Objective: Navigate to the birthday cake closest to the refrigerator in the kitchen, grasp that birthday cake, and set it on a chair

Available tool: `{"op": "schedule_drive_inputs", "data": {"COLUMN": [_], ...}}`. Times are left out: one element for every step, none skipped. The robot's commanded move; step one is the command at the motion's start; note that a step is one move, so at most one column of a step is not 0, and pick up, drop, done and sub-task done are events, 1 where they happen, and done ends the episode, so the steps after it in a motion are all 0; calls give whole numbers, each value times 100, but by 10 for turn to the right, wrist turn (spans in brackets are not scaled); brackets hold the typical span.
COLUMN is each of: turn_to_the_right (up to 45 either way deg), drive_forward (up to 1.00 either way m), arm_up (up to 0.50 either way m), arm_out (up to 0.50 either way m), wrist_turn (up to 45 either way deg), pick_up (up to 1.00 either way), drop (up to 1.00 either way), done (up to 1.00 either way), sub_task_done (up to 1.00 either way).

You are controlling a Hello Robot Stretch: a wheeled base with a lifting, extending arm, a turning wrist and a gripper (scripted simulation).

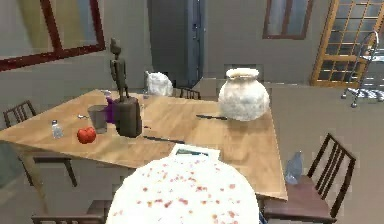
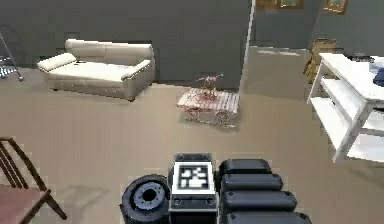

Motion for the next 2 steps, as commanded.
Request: {"op": "schedule_drive_inputs", "data": {"turn_to_the_right": [-450, -180], "drive_forward": [0, 0], "arm_up": [0, 0], "arm_out": [0, 0], "wrist_turn": [0, 0], "pick_up": [0, 0], "drop": [0, 0], "done": [0, 0], "sub_task_done": [0, 0]}}
